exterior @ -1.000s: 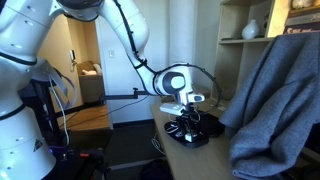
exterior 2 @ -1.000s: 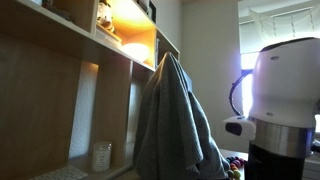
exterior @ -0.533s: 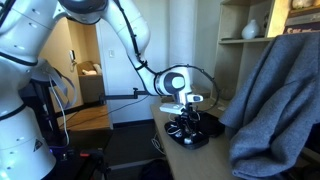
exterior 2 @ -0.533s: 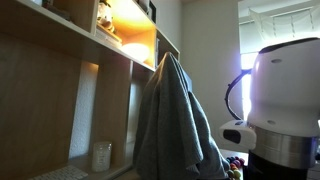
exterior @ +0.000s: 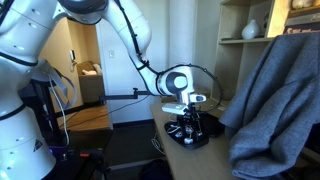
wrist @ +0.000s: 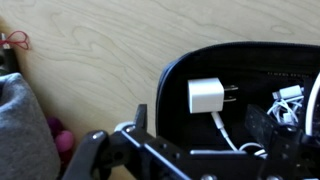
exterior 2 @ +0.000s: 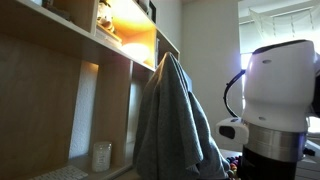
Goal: Take the object and put it in the bag
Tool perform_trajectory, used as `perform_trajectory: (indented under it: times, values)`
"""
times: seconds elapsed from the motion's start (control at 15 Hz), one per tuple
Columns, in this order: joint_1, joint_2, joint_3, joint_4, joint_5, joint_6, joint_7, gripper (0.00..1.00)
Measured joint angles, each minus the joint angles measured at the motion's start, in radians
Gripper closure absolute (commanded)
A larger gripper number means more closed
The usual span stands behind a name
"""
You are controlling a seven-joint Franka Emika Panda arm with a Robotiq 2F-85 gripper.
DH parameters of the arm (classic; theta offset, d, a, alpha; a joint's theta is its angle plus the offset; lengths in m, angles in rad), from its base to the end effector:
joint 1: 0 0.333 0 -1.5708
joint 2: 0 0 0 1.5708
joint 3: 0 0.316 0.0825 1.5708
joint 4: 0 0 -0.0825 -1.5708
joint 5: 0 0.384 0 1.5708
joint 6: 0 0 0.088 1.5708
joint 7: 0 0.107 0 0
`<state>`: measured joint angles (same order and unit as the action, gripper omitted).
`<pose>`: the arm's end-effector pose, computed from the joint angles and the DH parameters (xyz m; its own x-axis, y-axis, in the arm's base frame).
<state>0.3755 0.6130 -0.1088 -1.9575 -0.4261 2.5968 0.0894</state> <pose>0.5917 0.1716 0.1615 0.8469 0.5316 -0.0093 0.5122 -0.8110 0.2828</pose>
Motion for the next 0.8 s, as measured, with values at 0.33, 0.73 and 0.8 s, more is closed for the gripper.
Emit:
perform_trajectory:
  times: [0.33, 0.73, 0.8]
  values:
    - [-0.002, -0.026, -0.009, -0.008, -0.026, 0.04, 0.045, 0.0]
    - [0.012, -0.092, -0.036, -0.084, -0.105, 0.139, 0.15, 0.0]
    - [0.012, -0.096, -0.036, -0.088, -0.105, 0.14, 0.15, 0.0]
